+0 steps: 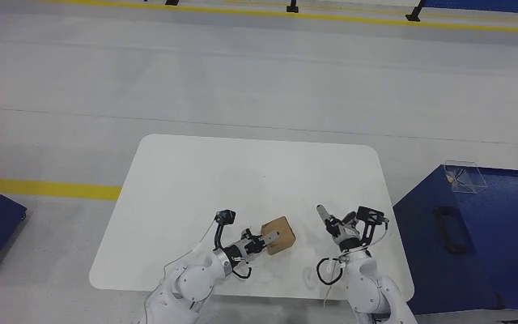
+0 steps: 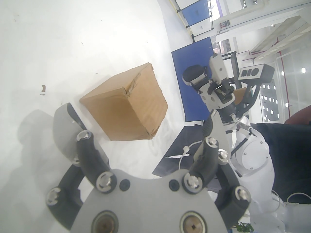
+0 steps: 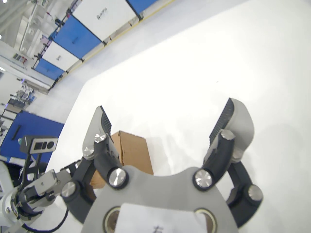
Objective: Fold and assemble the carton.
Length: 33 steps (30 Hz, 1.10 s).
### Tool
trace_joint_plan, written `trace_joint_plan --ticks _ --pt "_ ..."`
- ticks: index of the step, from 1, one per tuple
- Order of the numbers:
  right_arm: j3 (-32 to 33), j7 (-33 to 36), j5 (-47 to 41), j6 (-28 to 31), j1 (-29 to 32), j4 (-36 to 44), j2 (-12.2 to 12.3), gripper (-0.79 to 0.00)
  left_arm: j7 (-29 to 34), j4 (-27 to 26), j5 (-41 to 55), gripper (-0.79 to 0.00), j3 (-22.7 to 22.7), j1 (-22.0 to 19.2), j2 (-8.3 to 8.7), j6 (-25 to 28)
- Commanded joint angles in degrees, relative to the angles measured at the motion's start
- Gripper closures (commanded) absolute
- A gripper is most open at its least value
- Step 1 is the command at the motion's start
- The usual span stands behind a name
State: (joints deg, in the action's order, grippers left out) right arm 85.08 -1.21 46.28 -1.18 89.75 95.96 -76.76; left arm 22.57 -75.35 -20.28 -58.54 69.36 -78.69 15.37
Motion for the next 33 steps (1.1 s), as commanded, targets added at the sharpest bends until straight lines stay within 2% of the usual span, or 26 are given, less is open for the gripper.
trace_joint_plan --ticks 1,18,21,22,24,26,29,31,33 --pt "1.7 -2.3 -0.1 -1.0 -0.1 -0.1 0.0 -0.785 0.0 0.0 0.0 -0.785 0.0 0.0 0.0 0.0" --pt "2.3 -1.7 0.6 -1.6 -1.1 -1.3 0.1 -0.785 0.0 0.0 0.0 -0.785 0.0 0.0 0.0 0.0" --pt "2.3 -1.7 0.6 -1.6 -1.1 -1.3 0.1 -0.785 -0.7 -1.1 -5.7 -0.785 0.5 -0.5 0.2 -2.0" --pt "2.3 -1.7 0.6 -1.6 -1.1 -1.3 0.1 -0.785 -1.4 -2.6 -9.0 -0.785 1.1 -0.5 0.33 -1.0" --pt "2.3 -1.7 0.6 -1.6 -1.1 -1.3 0.1 -0.785 -0.8 -4.7 -16.9 -0.785 1.5 -0.6 1.07 4.4" --pt "2.3 -1.7 0.6 -1.6 -1.1 -1.3 0.1 -0.785 -1.3 -7.3 -25.8 -0.785 1.2 -0.3 1.81 6.1" --pt "2.3 -1.7 0.6 -1.6 -1.1 -1.3 0.1 -0.785 -6.5 -11.7 -37.8 -0.785 0.7 1.7 2.81 8.7" --pt "2.3 -1.7 0.6 -1.6 -1.1 -1.3 0.1 -0.785 -7.8 -12.5 -41.1 -0.785 0.4 2.4 3.56 16.3" --pt "2.3 -1.7 0.6 -1.6 -1.1 -1.3 0.1 -0.785 -8.7 -13.0 -43.5 -0.785 -0.7 2.5 4.23 21.3"
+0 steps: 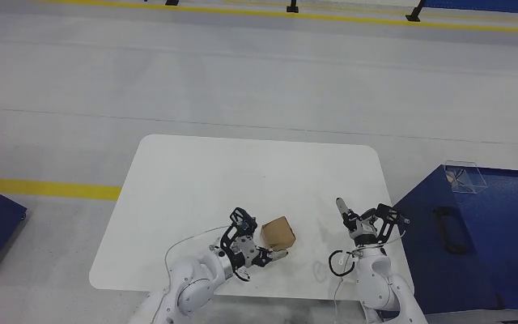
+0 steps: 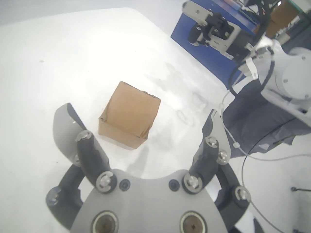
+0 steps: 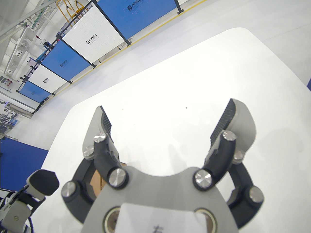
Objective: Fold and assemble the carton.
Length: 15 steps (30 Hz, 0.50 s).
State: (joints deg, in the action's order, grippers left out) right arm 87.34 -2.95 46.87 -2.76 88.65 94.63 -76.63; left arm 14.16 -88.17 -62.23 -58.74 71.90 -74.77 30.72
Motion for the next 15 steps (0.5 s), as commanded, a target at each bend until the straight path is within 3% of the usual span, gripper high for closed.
trace_joint_plan --ticks 1,2,3,11,12,15 --pt "0.0 0.0 0.0 0.0 0.0 0.0 0.0 -0.785 -0.5 -0.3 -3.2 -0.785 -0.8 0.1 0.6 7.6" --pt "0.0 0.0 0.0 0.0 0.0 0.0 0.0 -0.785 -1.3 -0.2 -3.7 -0.785 -1.4 0.5 0.71 6.3" --pt "0.0 0.0 0.0 0.0 0.0 0.0 0.0 -0.785 -2.1 -0.1 -2.9 -0.785 -2.0 1.4 0.58 1.7" --pt "0.0 0.0 0.0 0.0 0.0 0.0 0.0 -0.785 -2.4 0.2 -6.1 -0.785 -2.1 1.1 0.68 0.0" --pt "0.0 0.0 0.0 0.0 0.0 0.0 0.0 -0.785 -2.1 0.8 -9.1 -0.785 -1.8 0.4 0.72 -1.2" --pt "0.0 0.0 0.0 0.0 0.0 0.0 0.0 -0.785 -3.8 4.5 -10.7 -0.785 -1.3 -2.2 0.71 1.5"
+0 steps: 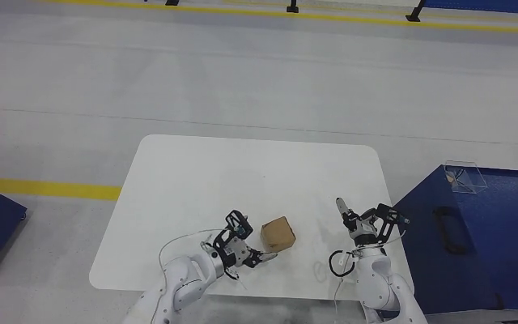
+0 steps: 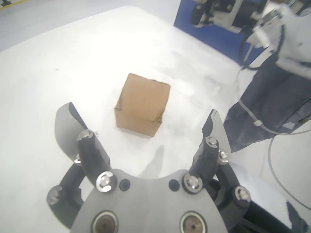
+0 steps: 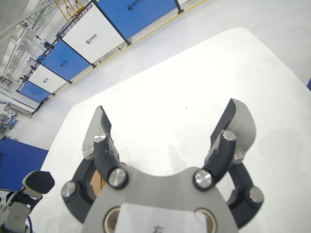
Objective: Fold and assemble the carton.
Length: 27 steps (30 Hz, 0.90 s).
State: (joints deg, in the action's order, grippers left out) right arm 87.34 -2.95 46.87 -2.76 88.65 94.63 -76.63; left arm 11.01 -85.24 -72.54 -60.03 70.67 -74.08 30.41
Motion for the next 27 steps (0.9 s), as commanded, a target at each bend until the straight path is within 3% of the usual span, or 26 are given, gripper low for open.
trace_joint_plan --ticks 1,9,14,18,23,25,26,27 --pt "0.0 0.0 0.0 0.0 0.0 0.0 0.0 -0.785 -1.3 2.8 -1.4 -0.785 0.4 -2.0 0.01 2.9" --pt "0.0 0.0 0.0 0.0 0.0 0.0 0.0 -0.785 -8.8 10.5 -10.3 -0.785 6.0 -8.1 -0.92 4.4" --pt "0.0 0.0 0.0 0.0 0.0 0.0 0.0 -0.785 -12.7 14.0 -14.4 -0.594 9.3 -10.7 -1.85 1.2" --pt "0.0 0.0 0.0 0.0 0.0 0.0 0.0 -0.785 -11.8 17.6 -14.3 -0.554 11.4 -13.4 -2.82 0.7" --pt "0.0 0.0 0.0 0.0 0.0 0.0 0.0 -0.785 -12.1 19.5 -14.0 -0.326 13.0 -14.8 -3.63 0.0" --pt "0.0 0.0 0.0 0.0 0.0 0.0 0.0 -0.785 -12.9 19.4 -14.3 -0.049 13.0 -14.7 -3.64 -0.4" --pt "0.0 0.0 0.0 0.0 0.0 0.0 0.0 -0.785 -13.5 19.1 -14.5 0.0 12.9 -14.4 -3.56 -0.4" --pt "0.0 0.0 0.0 0.0 0.0 0.0 0.0 -0.785 -13.9 18.7 -14.9 0.0 12.7 -14.1 -3.44 -0.8"
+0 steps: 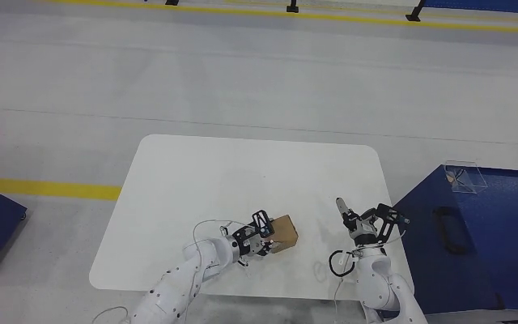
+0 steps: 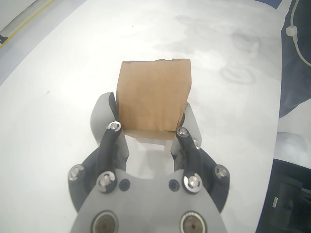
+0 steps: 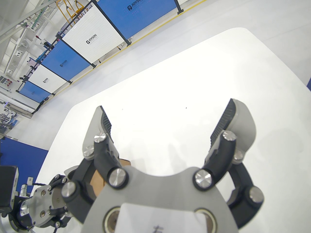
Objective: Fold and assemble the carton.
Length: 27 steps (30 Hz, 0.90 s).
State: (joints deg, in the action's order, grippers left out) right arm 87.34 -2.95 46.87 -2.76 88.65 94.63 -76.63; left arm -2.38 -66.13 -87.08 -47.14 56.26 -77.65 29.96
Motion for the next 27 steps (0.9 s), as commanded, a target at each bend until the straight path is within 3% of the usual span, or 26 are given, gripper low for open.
trace_joint_plan --ticks 1,5,8,10,13,16,18,21,27 --pt "0.0 0.0 0.0 0.0 0.0 0.0 0.0 -0.785 -0.7 -1.1 -1.0 0.0 -0.4 0.7 0.27 -0.7" --pt "0.0 0.0 0.0 0.0 0.0 0.0 0.0 -0.785 2.1 -7.2 -4.8 0.0 -2.2 3.0 1.34 -2.1" --pt "0.0 0.0 0.0 0.0 0.0 0.0 0.0 -0.785 10.8 -15.7 -9.1 0.0 -4.3 5.6 2.52 -2.1" --pt "0.0 0.0 0.0 0.0 0.0 0.0 0.0 -0.785 19.5 -22.5 -11.5 0.0 -5.4 7.5 3.18 -1.1" --pt "0.0 0.0 0.0 0.0 0.0 0.0 0.0 -0.785 36.4 -30.0 -6.8 0.0 -6.8 9.0 3.36 3.2" --pt "0.0 0.0 0.0 0.0 0.0 0.0 0.0 -0.785 56.4 -34.5 0.4 0.0 -6.4 7.4 2.46 0.4" --pt "0.0 0.0 0.0 0.0 0.0 0.0 0.0 -0.785 69.4 -34.9 6.3 0.0 -5.1 4.6 1.22 -6.5" --pt "0.0 0.0 0.0 0.0 0.0 0.0 0.0 -0.785 80.7 -32.8 11.5 0.0 -1.7 -1.4 -0.87 -15.8" --pt "0.0 0.0 0.0 0.0 0.0 0.0 0.0 -0.785 90.4 -20.3 17.9 0.0 5.6 -12.5 -5.25 -26.8"
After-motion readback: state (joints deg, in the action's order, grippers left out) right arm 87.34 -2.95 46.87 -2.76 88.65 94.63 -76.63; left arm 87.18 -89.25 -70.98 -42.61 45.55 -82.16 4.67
